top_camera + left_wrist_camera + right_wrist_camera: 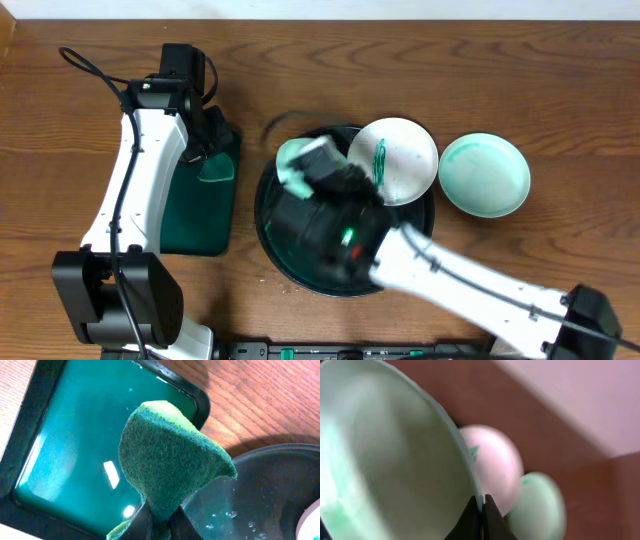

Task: Clean dirty plates on tray and stack at the side
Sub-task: 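Lift the scrubbed plate with the right gripper and carry it right, then set the plate onto the cleaned plate right of the tray, then drag the last plate to the tray center with the right gripper, then move the sponge from the basin onto the last plate with left gripper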

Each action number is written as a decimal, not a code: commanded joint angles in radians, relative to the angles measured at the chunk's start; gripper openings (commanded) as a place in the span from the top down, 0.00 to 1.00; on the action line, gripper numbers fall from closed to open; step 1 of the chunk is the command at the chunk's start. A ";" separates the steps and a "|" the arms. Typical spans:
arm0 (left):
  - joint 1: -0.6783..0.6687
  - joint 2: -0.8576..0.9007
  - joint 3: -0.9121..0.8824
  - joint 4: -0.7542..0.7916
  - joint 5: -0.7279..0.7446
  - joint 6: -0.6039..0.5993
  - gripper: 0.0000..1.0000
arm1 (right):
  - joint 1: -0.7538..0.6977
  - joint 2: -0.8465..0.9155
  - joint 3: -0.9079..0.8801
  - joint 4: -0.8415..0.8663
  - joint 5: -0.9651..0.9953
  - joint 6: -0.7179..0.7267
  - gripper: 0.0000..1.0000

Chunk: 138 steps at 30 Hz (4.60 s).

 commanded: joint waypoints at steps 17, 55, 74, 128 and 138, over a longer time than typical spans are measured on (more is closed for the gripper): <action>0.002 -0.016 0.023 0.000 -0.002 -0.027 0.93 | -1.064 -0.097 0.101 -0.127 -1.035 0.075 0.99; 0.002 -0.016 0.023 0.034 -0.002 -0.027 0.93 | -1.116 0.059 0.047 0.045 -1.087 -0.291 0.63; 0.002 -0.013 0.023 0.037 -0.002 -0.031 0.93 | -0.946 0.492 0.264 -0.177 -1.143 -0.476 0.93; -0.107 0.010 -0.008 0.004 -0.002 -0.084 0.93 | -0.603 0.461 0.065 -0.101 -1.031 0.028 0.82; -0.258 0.049 -0.019 0.004 -0.002 -0.145 0.93 | -0.584 0.480 0.065 -0.087 -1.030 0.057 0.99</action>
